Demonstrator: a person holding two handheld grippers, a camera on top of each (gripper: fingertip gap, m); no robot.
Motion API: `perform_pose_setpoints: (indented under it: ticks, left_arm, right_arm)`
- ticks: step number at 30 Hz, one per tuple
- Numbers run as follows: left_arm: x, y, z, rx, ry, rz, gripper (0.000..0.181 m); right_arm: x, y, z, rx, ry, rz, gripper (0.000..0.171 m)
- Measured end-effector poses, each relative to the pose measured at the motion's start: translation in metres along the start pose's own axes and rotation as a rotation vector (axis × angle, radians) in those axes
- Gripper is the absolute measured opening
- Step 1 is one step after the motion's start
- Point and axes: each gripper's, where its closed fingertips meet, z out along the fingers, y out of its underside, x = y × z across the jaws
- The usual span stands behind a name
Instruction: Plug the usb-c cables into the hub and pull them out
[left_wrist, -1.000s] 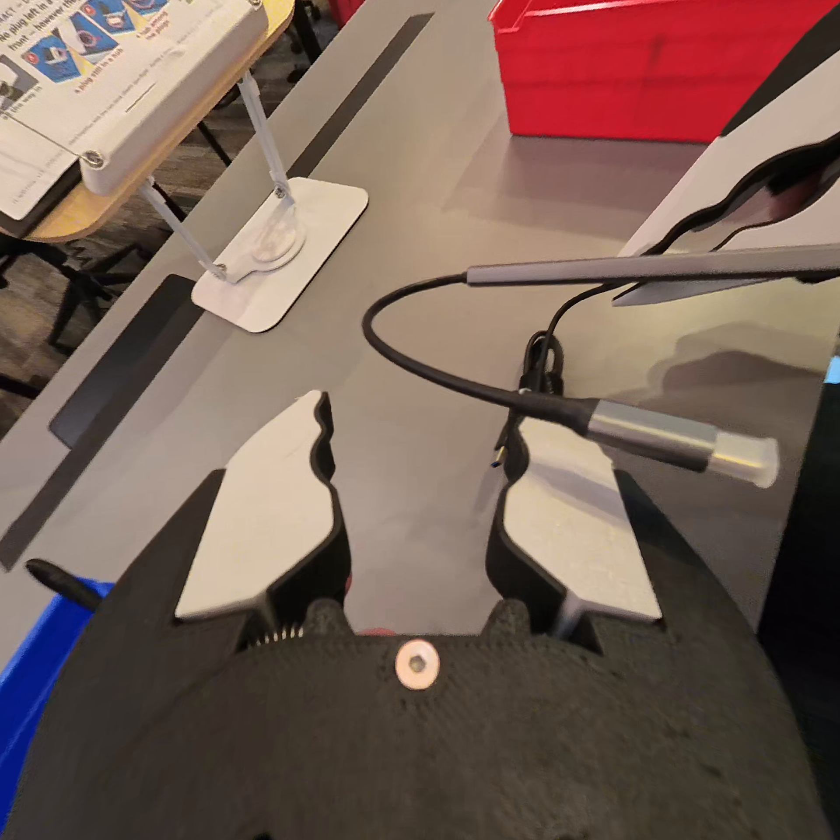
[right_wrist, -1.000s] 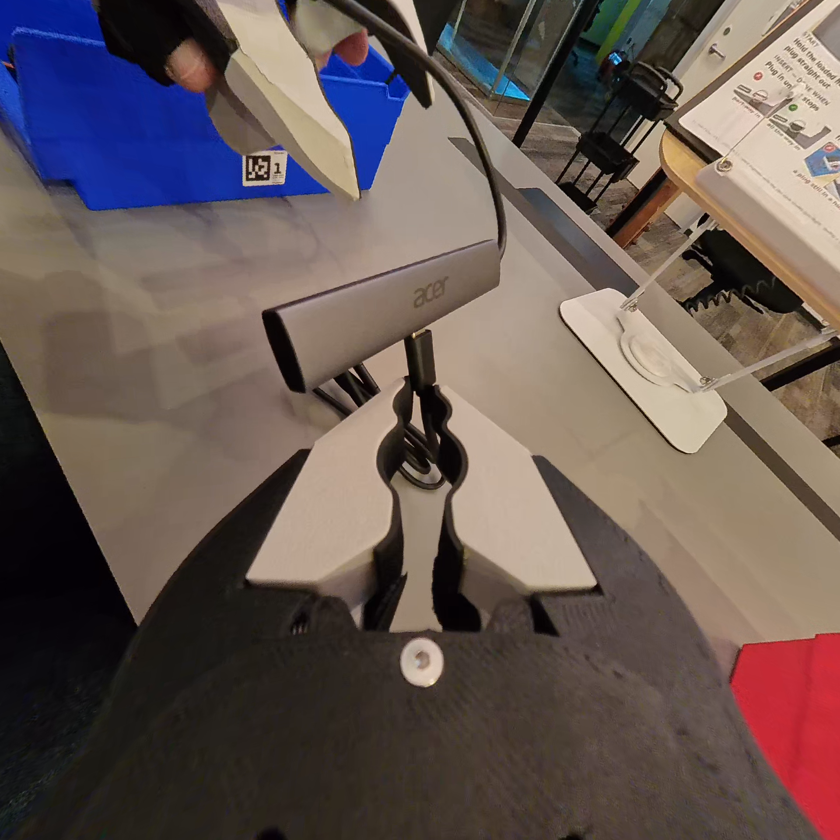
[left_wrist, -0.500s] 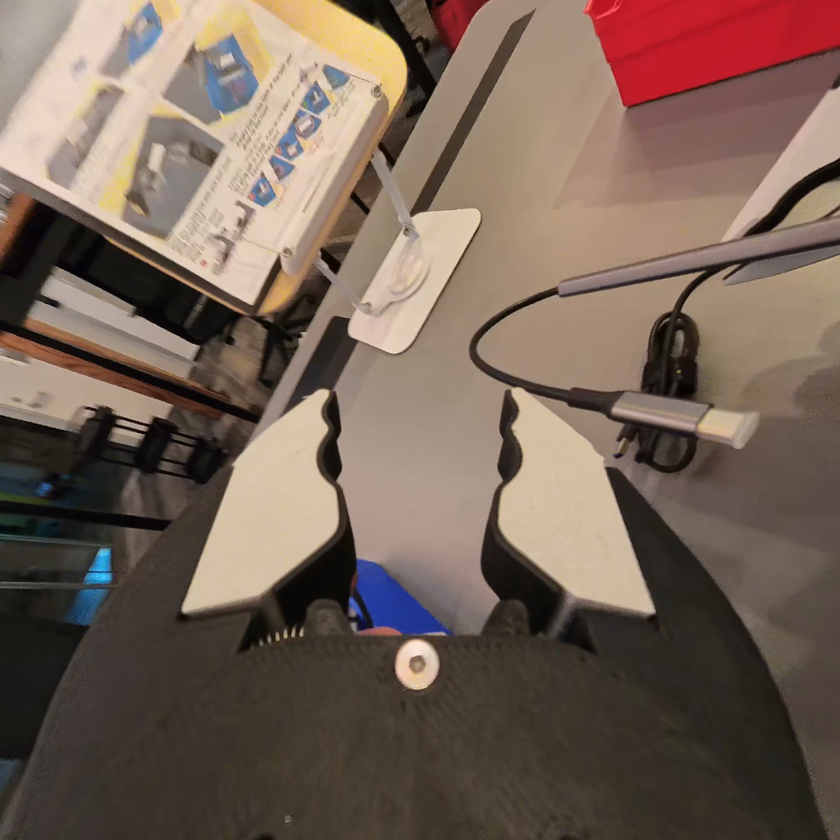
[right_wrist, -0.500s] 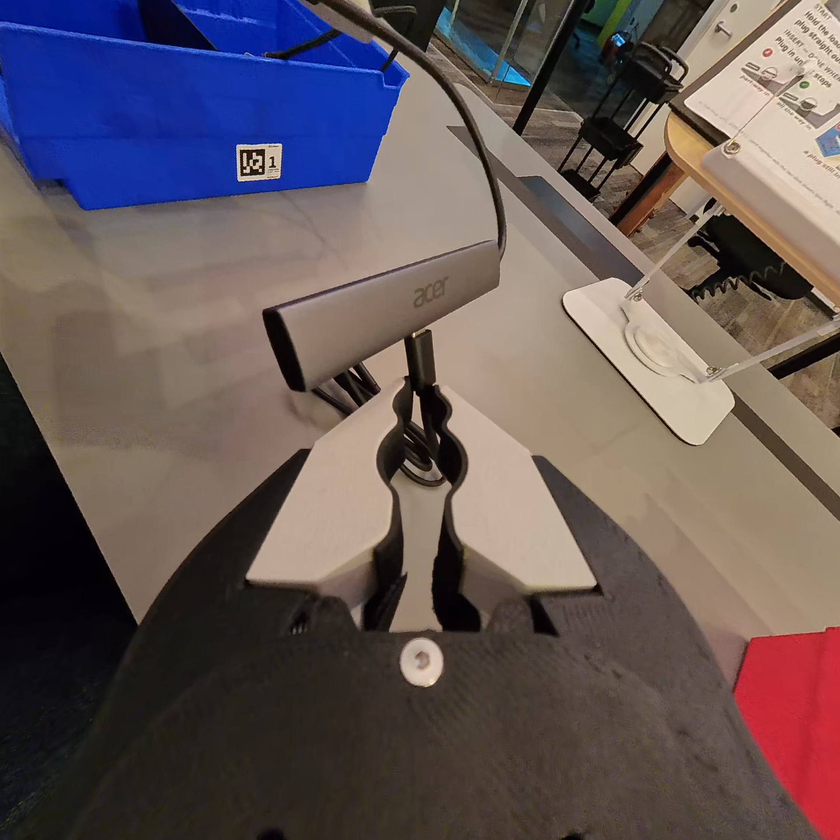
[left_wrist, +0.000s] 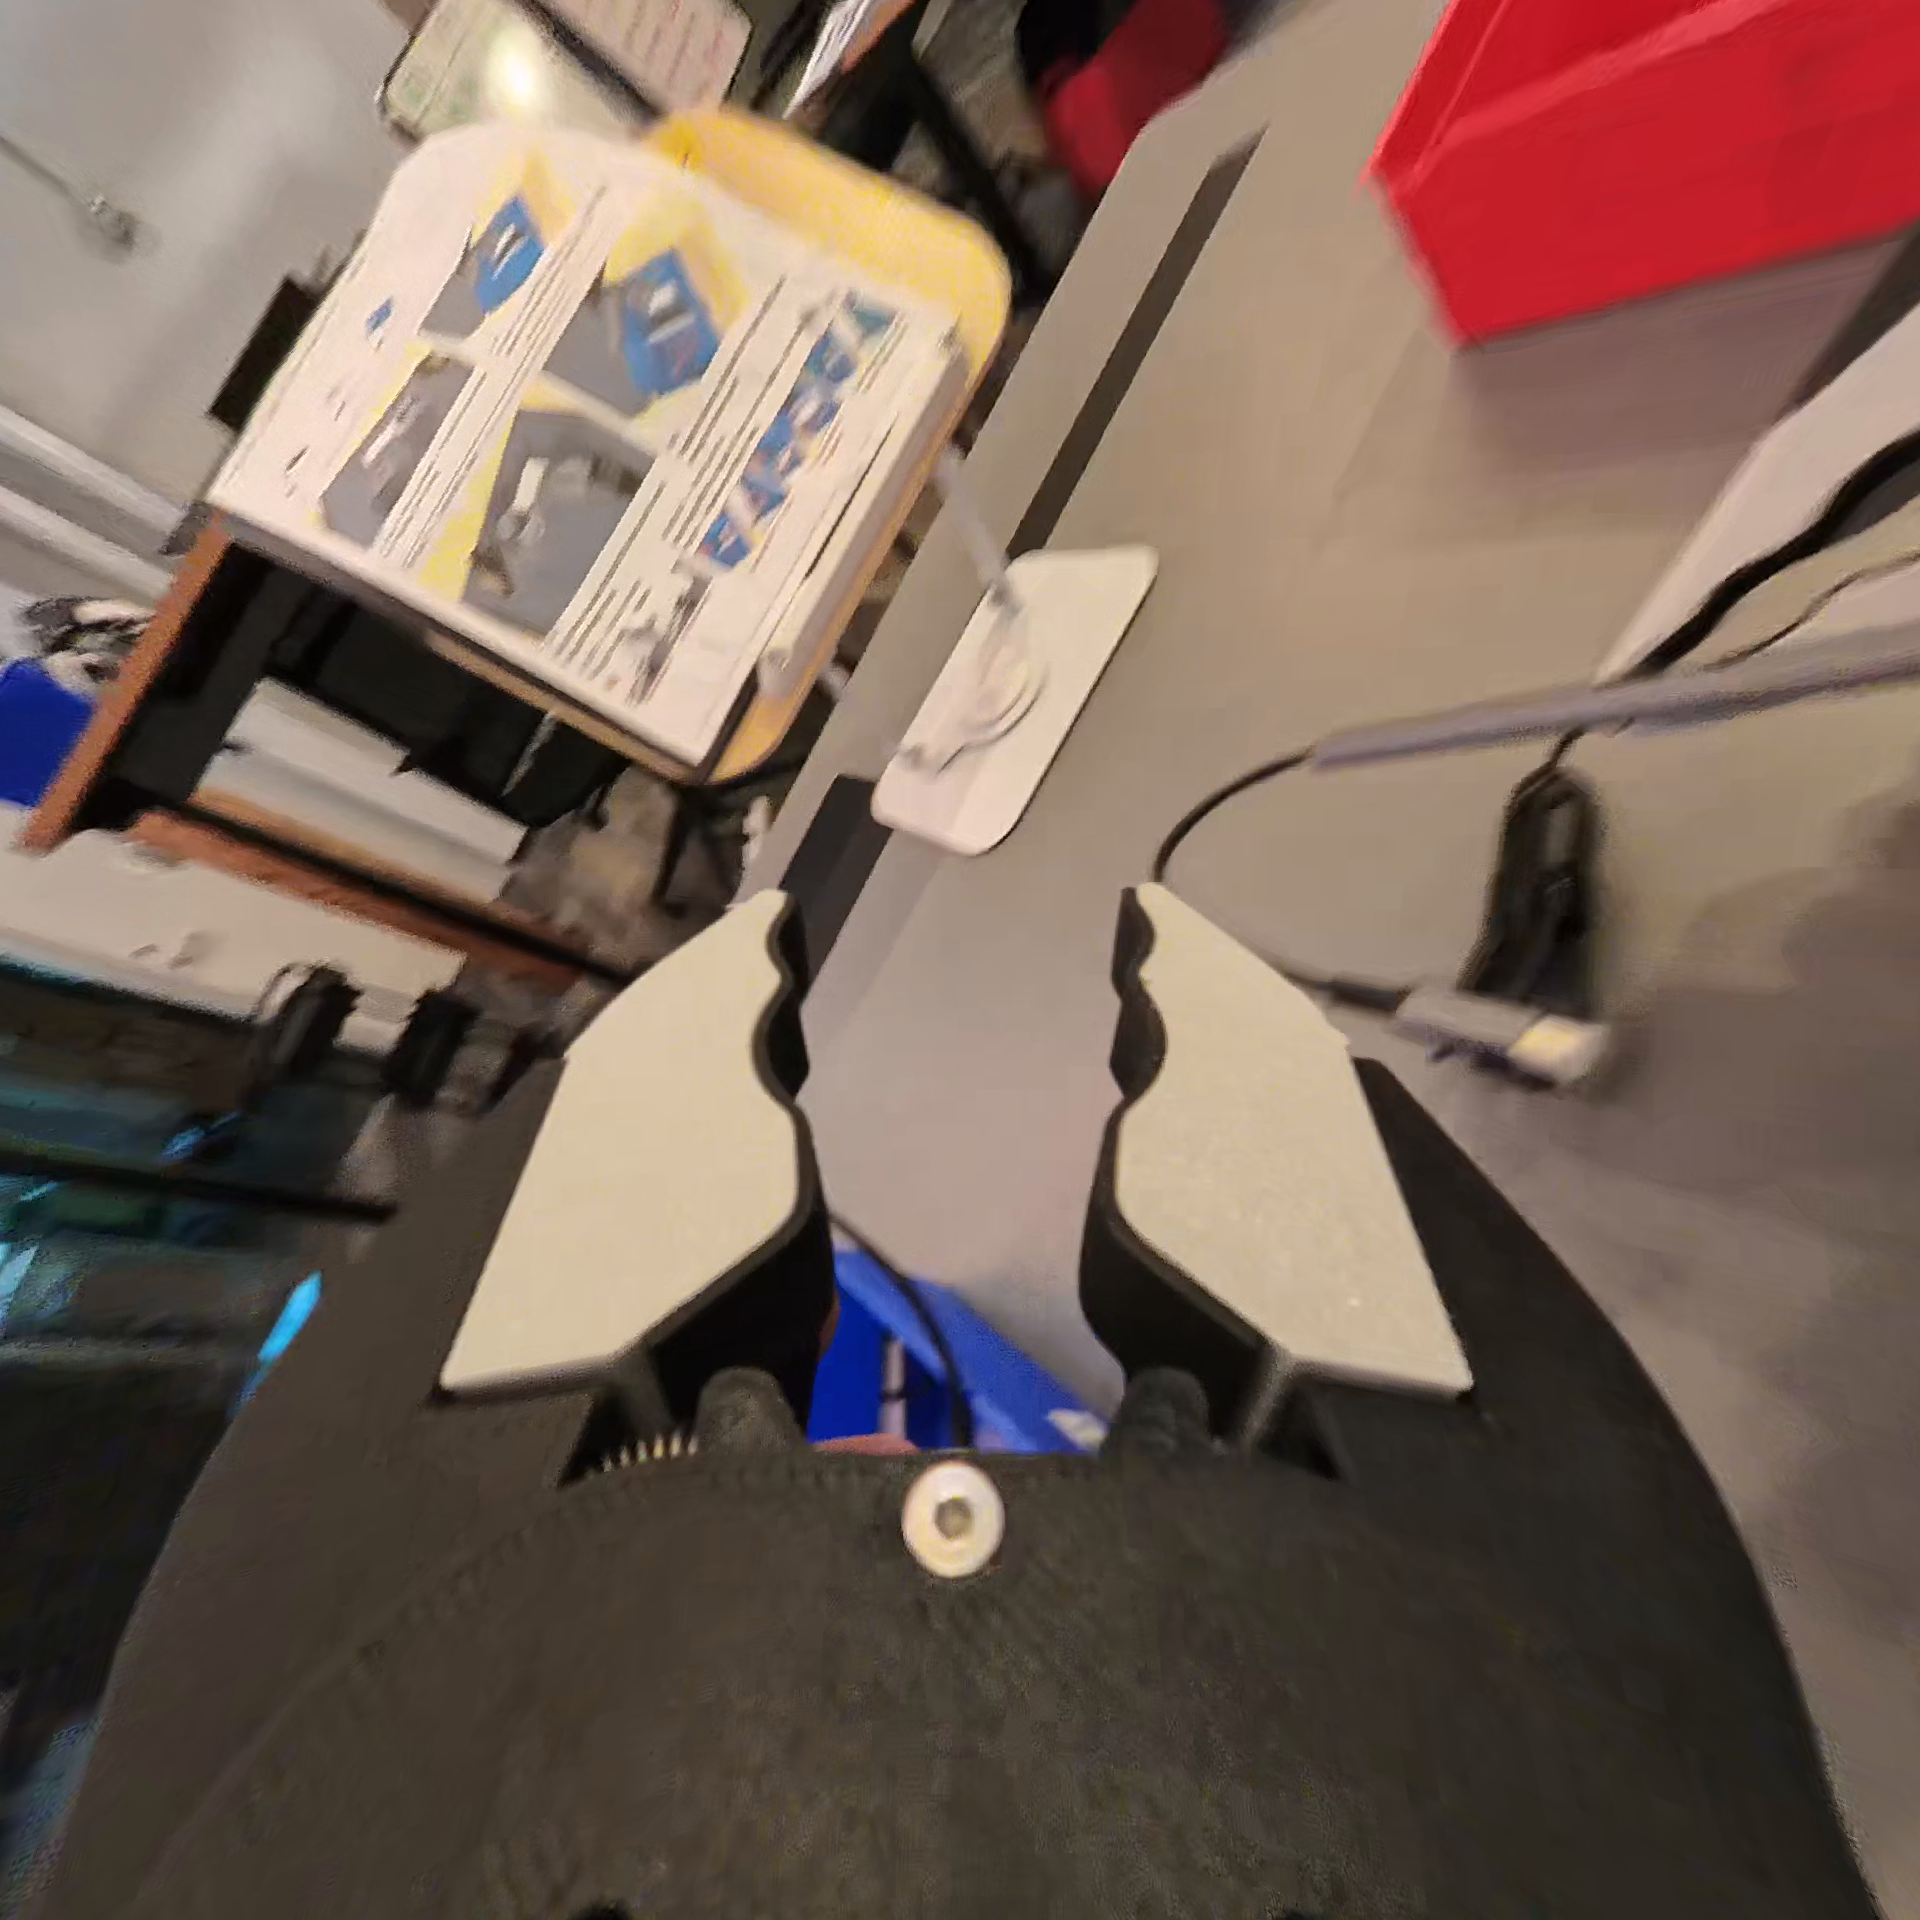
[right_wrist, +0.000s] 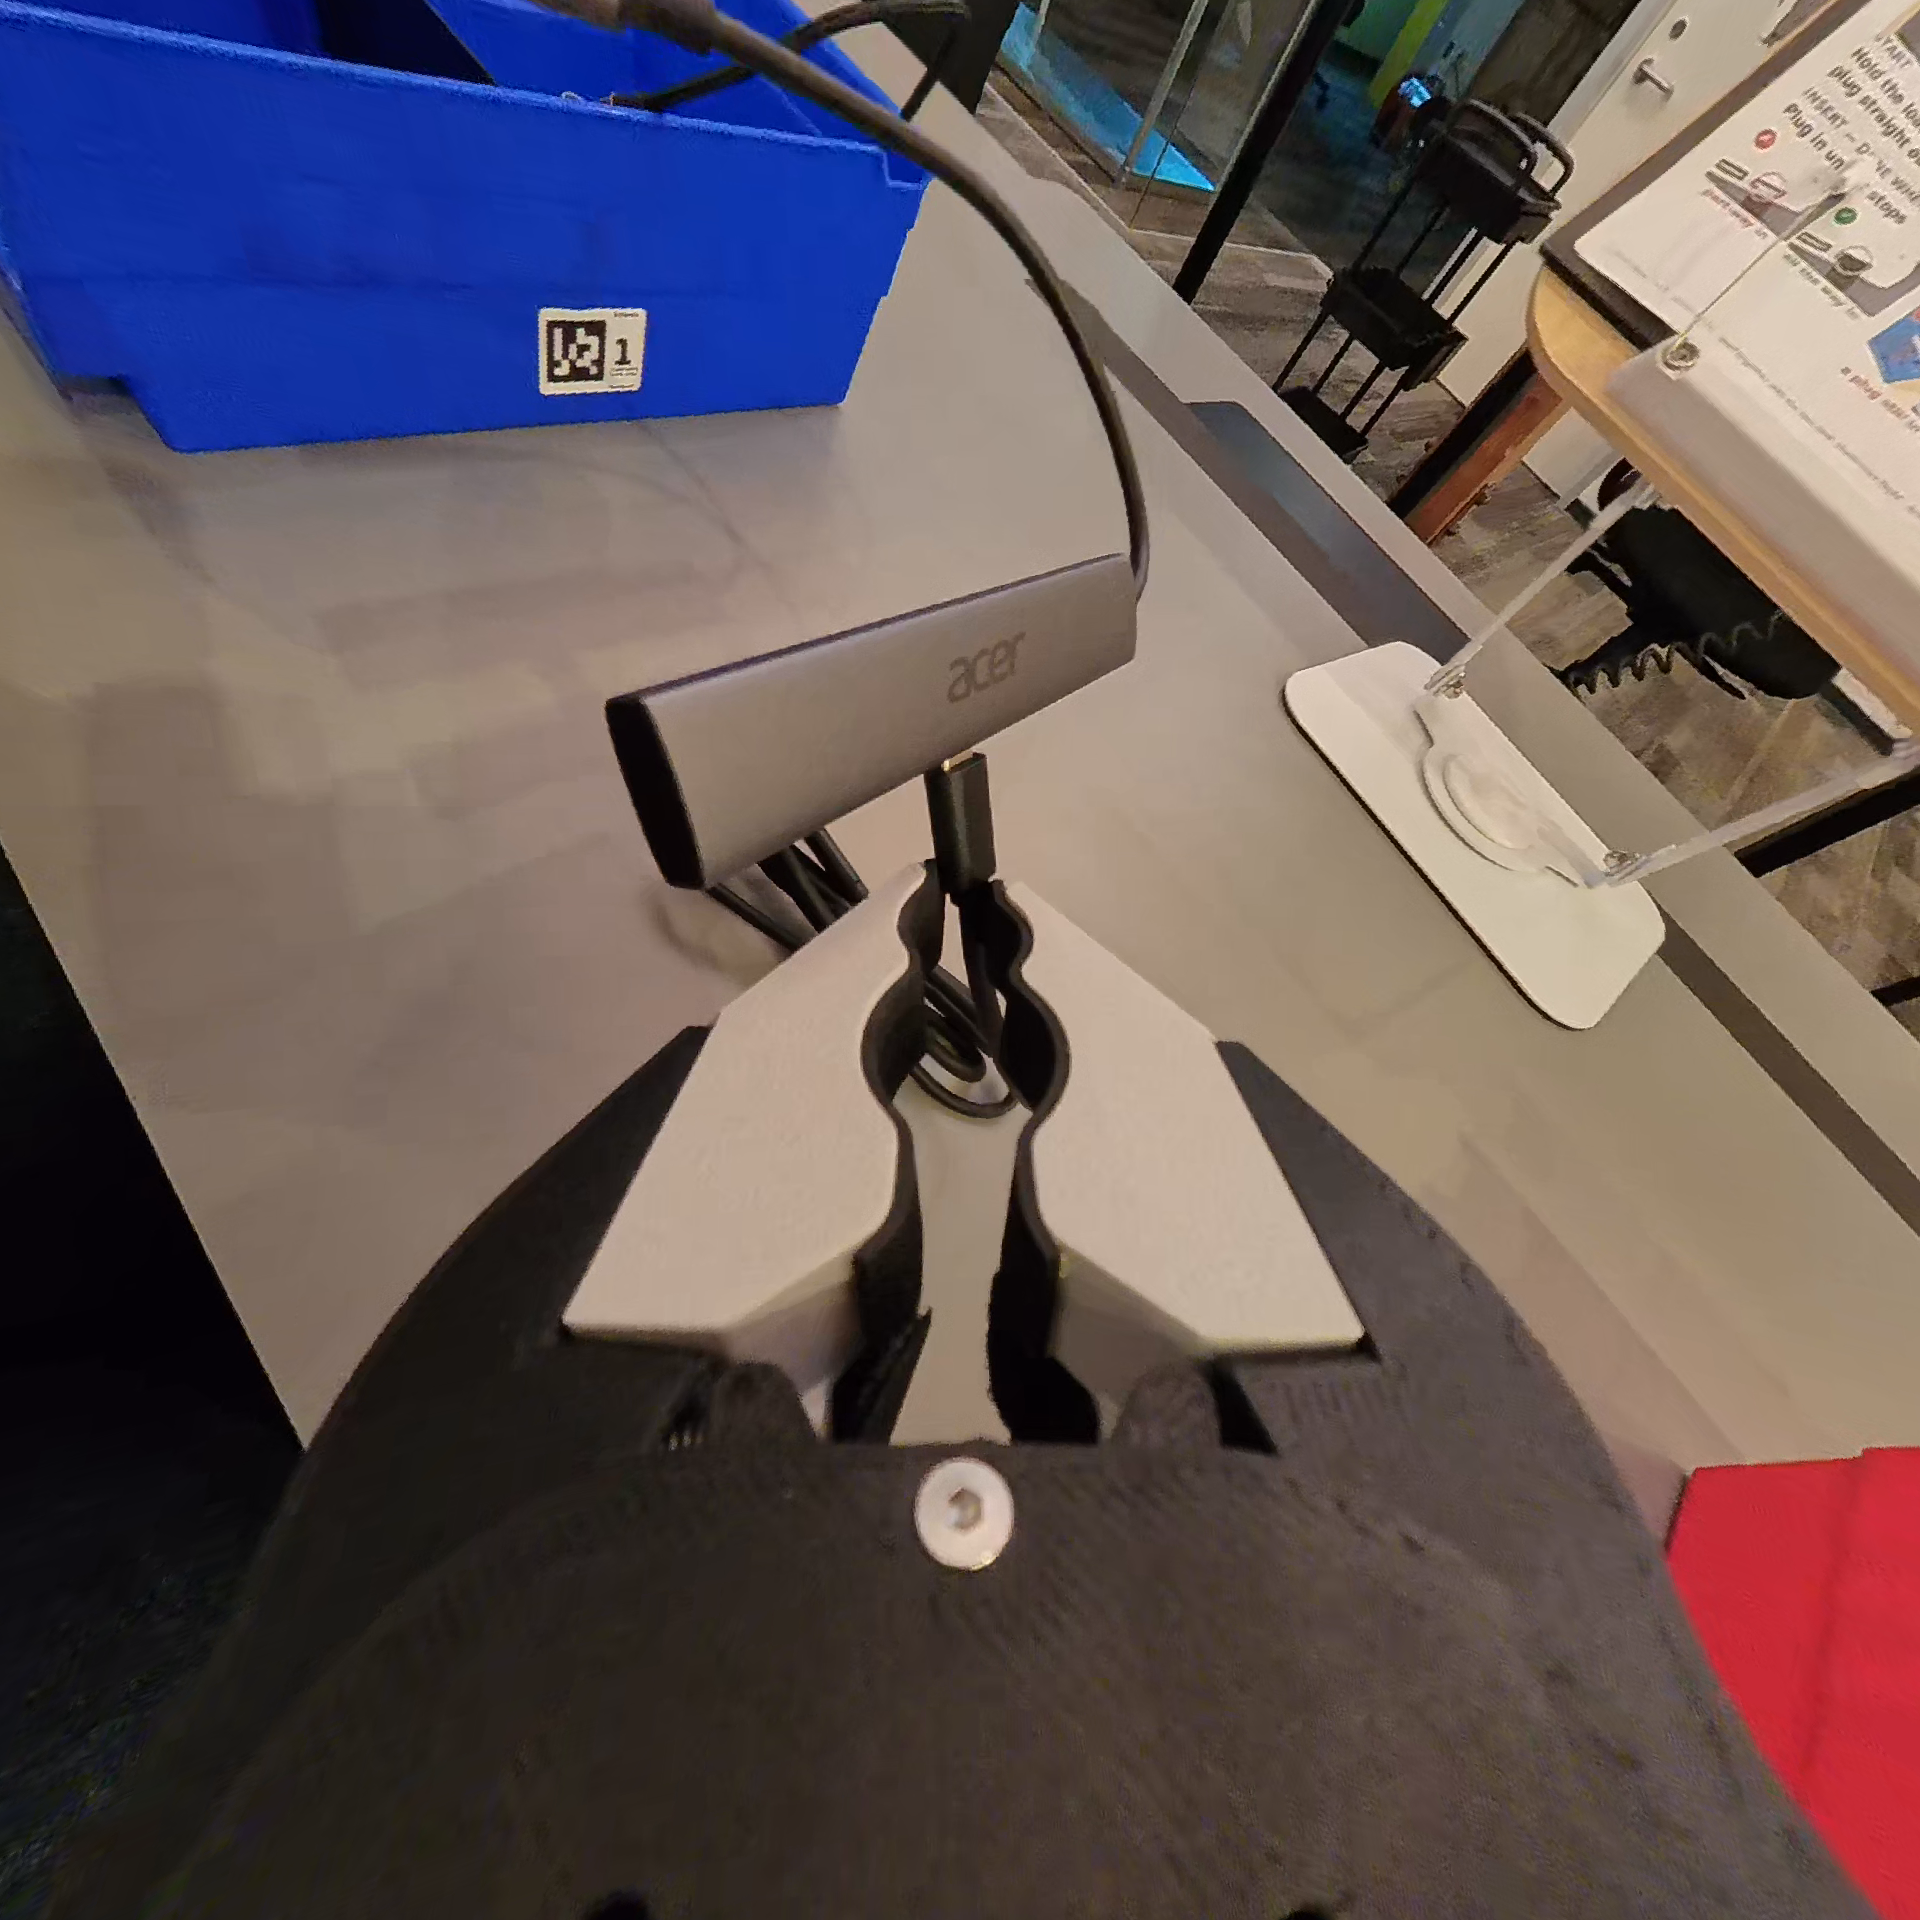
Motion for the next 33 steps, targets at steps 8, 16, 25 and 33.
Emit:
perform_pose_setpoints:
  ticks: [8,16,25,33]
  left_arm:
    - [0.076,-0.038,0.006,0.07,0.143,0.217,0.07]
    - [0.132,-0.014,0.044,-0.003,0.188,0.384,0.051]
    - [0.142,0.007,0.061,-0.035,0.174,0.445,0.034]
    - [0.144,0.015,0.069,-0.029,0.126,0.477,0.022]
  right_arm:
    - [-0.008,-0.004,0.002,0.002,-0.032,0.003,0.003]
    - [-0.013,-0.008,0.001,0.007,-0.048,-0.023,0.003]
    - [-0.02,-0.011,0.002,0.008,-0.068,-0.057,0.004]
    - [-0.023,-0.01,0.003,-0.003,-0.08,-0.067,0.004]
